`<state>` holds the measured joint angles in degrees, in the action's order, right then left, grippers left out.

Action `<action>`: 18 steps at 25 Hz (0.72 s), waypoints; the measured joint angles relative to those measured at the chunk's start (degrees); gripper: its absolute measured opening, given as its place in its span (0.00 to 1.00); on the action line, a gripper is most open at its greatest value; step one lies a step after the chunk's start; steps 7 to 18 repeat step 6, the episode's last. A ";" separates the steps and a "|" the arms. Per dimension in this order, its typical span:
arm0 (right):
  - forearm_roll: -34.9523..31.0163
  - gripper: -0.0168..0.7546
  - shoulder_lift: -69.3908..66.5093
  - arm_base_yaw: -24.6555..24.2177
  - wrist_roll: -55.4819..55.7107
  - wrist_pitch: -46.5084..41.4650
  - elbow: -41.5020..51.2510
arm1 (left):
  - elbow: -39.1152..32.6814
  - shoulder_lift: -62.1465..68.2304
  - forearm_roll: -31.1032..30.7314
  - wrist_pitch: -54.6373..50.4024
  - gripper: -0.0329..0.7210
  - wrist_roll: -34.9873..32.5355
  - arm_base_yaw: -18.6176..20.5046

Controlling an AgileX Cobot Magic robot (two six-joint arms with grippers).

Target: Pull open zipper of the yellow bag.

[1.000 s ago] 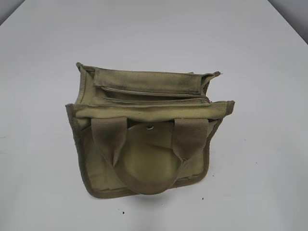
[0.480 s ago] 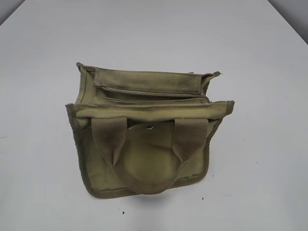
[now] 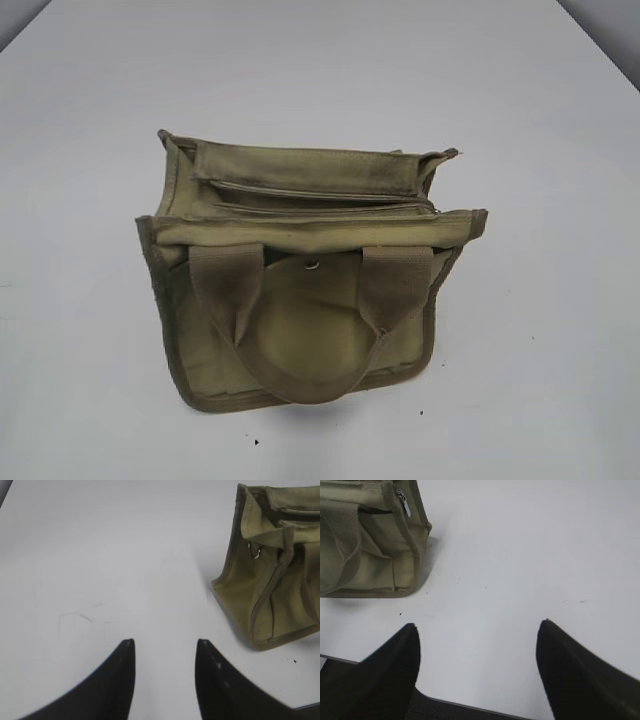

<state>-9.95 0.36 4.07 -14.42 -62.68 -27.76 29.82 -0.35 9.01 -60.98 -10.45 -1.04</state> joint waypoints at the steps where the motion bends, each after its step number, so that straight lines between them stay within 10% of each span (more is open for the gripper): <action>1: 0.00 0.75 0.00 0.00 0.00 0.00 0.00 | 0.00 0.00 0.00 0.00 0.46 0.00 -0.13; 18: -0.04 0.75 0.00 0.00 0.00 0.00 0.00 | 0.00 0.00 0.00 0.00 0.46 0.00 -0.13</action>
